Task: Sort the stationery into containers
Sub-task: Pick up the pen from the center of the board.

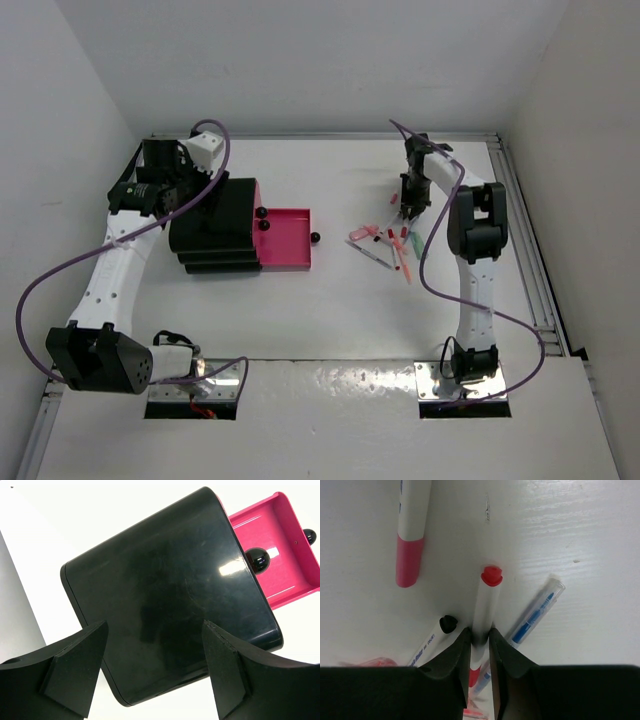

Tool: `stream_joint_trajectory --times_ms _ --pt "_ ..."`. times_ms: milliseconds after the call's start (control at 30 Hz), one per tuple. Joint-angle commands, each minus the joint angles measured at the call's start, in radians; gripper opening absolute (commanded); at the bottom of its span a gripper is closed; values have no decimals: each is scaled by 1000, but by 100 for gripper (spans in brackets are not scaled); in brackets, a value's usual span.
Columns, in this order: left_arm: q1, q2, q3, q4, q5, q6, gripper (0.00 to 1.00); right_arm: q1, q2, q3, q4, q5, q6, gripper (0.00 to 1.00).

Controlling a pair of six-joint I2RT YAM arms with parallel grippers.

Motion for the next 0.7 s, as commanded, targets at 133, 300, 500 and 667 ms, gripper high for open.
stream_joint_trajectory --times_ms 133,300,500,667 --pt "10 4 9 14 15 -14 82 31 40 29 -4 51 19 11" --pt "11 7 7 12 18 -11 82 38 -7 13 -4 53 30 1" --pt "11 13 10 22 35 -5 82 28 -92 13 -15 30 50 0" --pt "10 5 7 34 46 -9 82 38 -228 27 -6 -38 27 0"
